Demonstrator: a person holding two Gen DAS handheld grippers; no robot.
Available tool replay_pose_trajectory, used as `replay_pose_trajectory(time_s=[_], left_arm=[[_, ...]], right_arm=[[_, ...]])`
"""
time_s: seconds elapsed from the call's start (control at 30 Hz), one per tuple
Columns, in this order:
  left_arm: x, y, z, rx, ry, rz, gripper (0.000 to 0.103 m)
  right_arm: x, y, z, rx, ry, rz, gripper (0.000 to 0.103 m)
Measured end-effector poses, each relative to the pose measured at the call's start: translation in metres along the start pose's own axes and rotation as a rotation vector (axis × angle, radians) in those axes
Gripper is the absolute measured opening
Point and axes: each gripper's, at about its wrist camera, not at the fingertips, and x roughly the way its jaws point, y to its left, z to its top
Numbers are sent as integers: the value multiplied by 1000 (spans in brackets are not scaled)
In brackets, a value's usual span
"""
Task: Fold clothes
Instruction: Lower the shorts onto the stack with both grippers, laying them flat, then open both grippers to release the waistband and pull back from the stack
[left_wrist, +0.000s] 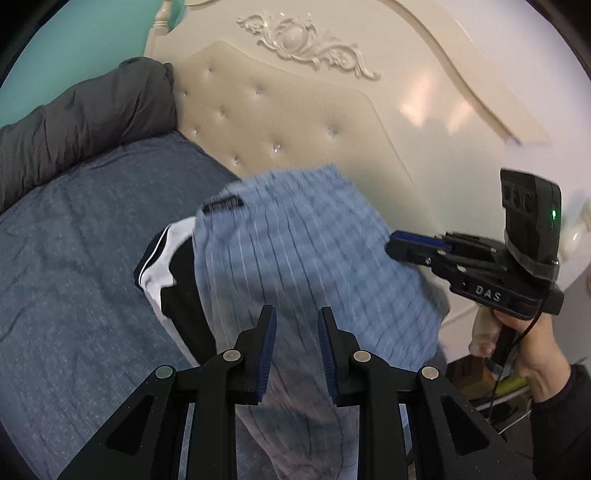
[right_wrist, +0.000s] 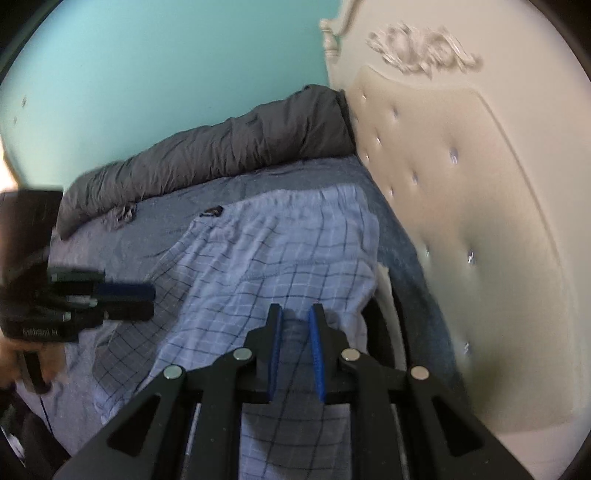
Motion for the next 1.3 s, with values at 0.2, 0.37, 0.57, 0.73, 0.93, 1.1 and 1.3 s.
replay_pose_trajectory(time_s=[0.2,0.37,0.57,0.73,0.93,1.1,1.3], left_arm=[[5,2,-17,-25,10,23,25],[-15,-9,-25,-1,-19,23,25],[-17,-23,-50,38,-5,22,25],[-14,-17,-64,4,-2,47,25],[-31,-22,-71,-17,-40,74,25],[-49,-31,-73,-18,-67,87,25],[-76,-46,-78,-15,-100,97,26]], right_arm=[[-22,1,-7,25,-76,9,15],[-38,6,-18,26,-114,33,15],[-35,7,-43,38,-100,33,15],[-41,0,-46,86,-128,50,15],[-65,1,-53,113,-176,47,15],[-81,7,-62,130,-200,53,15],[-102,23,-73,167,-227,46,15]])
